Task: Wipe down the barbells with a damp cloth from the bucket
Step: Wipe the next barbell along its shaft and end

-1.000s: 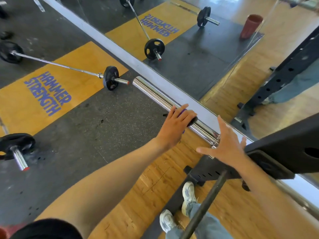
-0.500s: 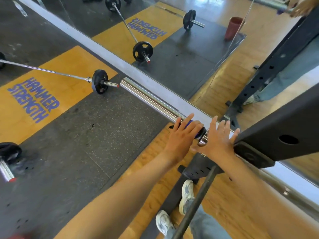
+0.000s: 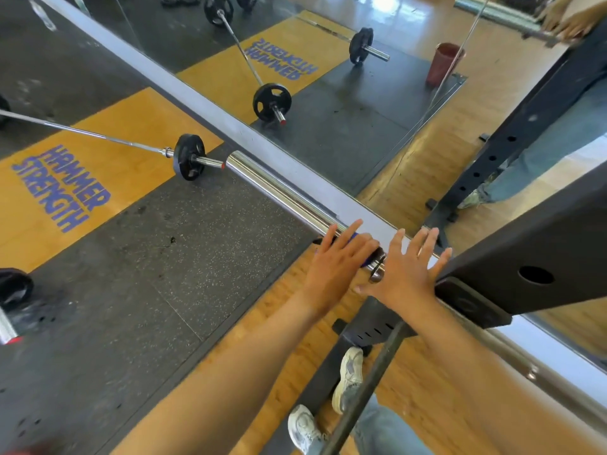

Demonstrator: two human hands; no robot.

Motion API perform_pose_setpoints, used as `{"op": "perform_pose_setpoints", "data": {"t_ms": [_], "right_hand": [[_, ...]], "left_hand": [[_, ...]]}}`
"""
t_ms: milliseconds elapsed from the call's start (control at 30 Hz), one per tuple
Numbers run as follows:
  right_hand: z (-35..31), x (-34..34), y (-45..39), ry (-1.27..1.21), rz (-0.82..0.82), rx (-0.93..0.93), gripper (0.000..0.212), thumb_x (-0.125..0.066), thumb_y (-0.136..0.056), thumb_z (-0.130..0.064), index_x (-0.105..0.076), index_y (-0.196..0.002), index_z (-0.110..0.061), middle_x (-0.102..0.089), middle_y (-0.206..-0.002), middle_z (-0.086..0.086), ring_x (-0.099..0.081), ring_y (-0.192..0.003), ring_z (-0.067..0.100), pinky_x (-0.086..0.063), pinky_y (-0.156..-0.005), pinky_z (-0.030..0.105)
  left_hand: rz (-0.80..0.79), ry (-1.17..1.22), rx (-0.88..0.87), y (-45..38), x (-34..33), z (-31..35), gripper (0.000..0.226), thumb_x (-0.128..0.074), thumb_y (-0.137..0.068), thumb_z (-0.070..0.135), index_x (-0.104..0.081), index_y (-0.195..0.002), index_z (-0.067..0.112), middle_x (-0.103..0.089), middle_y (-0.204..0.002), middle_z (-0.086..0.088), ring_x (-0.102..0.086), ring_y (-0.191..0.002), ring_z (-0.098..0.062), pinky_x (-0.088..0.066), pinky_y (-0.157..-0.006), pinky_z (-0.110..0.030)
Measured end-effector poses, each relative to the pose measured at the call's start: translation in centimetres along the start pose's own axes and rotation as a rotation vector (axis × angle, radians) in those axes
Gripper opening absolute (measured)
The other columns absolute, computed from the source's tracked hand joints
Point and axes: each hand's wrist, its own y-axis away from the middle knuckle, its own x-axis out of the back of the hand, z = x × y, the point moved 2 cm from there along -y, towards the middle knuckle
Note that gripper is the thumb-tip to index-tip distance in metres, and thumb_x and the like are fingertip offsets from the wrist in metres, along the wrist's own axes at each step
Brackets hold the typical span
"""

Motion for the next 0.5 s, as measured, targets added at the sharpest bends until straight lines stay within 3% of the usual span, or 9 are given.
{"op": "perform_pose_setpoints", "data": {"t_ms": [100,200,300,367,433,500], "right_hand": [[1.2,1.1,-1.1,0.096,-0.098,0.024,0.149,-0.056,-0.061,-0.096,0.013,-0.158,-0.007,0.016,-0.163,0.029,0.025,-0.147,0.050,0.002,-0.114,0.073],[0.8,0.7,-1.1,0.118,-0.071,0.032,0.137,-0.055,-0.065,-0.094,-0.002,-0.161,-0.011,0.007,-0.166,0.026,0.019,-0.150,0.048,-0.002,-0.116,0.072],[-0.1,-0.6,0.5,0.053,0.136,0.021,0.126,-0.064,-0.073,-0.082,-0.009,-0.160,-0.010,0.001,-0.166,0.026,0.014,-0.153,0.043,-0.003,-0.119,0.068],[-0.4,-0.9,1.5,-0.007,0.238,0.034,0.125,-0.069,-0.074,-0.076,-0.008,-0.160,-0.008,-0.003,-0.166,0.025,0.011,-0.154,0.040,-0.002,-0.120,0.067],[-0.1,-0.3,1.2,0.019,0.161,0.038,0.129,-0.060,-0.074,-0.084,-0.003,-0.160,-0.008,0.006,-0.166,0.026,0.019,-0.152,0.043,0.002,-0.119,0.068],[0.6,0.8,0.2,0.122,0.015,0.045,0.136,-0.049,-0.068,-0.095,0.001,-0.160,-0.009,0.015,-0.164,0.027,0.028,-0.148,0.046,0.008,-0.115,0.070]], "left_hand": [[0.042,0.006,0.171,-0.6,0.8,-3.9,0.063,-0.054,-0.083,-0.002,-0.050,-0.141,0.024,-0.047,-0.151,0.003,-0.013,-0.157,-0.028,0.019,-0.123,-0.047],[0.084,0.072,0.287,-0.7,1.1,-3.2,0.054,-0.054,-0.086,-0.001,-0.054,-0.135,0.021,-0.051,-0.146,0.002,-0.014,-0.156,-0.030,0.017,-0.122,-0.049],[0.032,0.108,0.174,-0.3,0.2,1.7,0.055,-0.046,-0.087,0.005,-0.051,-0.140,0.020,-0.046,-0.152,-0.001,-0.008,-0.157,-0.029,0.018,-0.121,-0.048],[-0.024,0.084,0.051,0.4,-0.2,2.8,0.063,-0.053,-0.086,0.007,-0.044,-0.148,0.019,-0.041,-0.158,-0.001,-0.006,-0.158,-0.028,0.020,-0.120,-0.047],[-0.016,-0.061,-0.037,0.1,0.1,0.5,0.070,-0.062,-0.084,0.005,-0.040,-0.149,0.023,-0.043,-0.156,0.002,-0.012,-0.157,-0.027,0.015,-0.122,-0.049],[-0.012,-0.117,0.018,-0.6,0.8,-3.2,0.063,-0.066,-0.087,0.005,-0.045,-0.142,0.027,-0.049,-0.150,0.004,-0.021,-0.155,-0.028,0.007,-0.124,-0.051]]}}
